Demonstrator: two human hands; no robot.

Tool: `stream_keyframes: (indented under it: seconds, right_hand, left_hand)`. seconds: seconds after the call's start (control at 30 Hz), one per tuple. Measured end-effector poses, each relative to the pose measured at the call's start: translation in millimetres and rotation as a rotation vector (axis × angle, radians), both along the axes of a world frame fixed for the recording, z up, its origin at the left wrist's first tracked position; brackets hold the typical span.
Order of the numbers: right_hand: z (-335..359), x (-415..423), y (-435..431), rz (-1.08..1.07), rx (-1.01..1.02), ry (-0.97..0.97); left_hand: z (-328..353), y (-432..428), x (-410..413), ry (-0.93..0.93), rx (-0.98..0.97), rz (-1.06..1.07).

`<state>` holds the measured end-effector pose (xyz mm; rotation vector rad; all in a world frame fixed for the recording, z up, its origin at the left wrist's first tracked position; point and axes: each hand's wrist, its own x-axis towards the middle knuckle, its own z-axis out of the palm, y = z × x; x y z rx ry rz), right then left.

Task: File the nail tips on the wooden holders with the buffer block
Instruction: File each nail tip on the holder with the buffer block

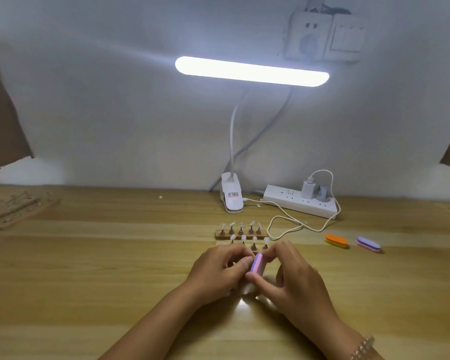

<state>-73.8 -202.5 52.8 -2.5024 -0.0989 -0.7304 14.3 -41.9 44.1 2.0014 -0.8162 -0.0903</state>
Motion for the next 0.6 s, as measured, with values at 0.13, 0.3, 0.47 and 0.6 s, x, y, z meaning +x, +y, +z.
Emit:
stream_keyframes:
  seconds: [0.13, 0.3, 0.47, 0.6]
  right_hand:
    - [3.8, 1.4, -3.0, -0.017, 0.079, 0.018]
    - [1.7, -1.7, 2.1, 0.024, -0.066, -0.017]
    - [2.1, 0.2, 0.9, 0.042, 0.055, -0.006]
    - [-0.5, -3.1, 4.2, 0.111, 0.003, 0.004]
  left_hand:
    - [0.4, -1.3, 0.0, 0.001, 0.008, 0.006]
    - [-0.5, -1.4, 0.8, -0.016, 0.017, 0.013]
    - [-1.7, -1.2, 3.0, 0.012, 0.016, 0.027]
    - [-3.0, -1.6, 3.3, 0.048, -0.056, -0.003]
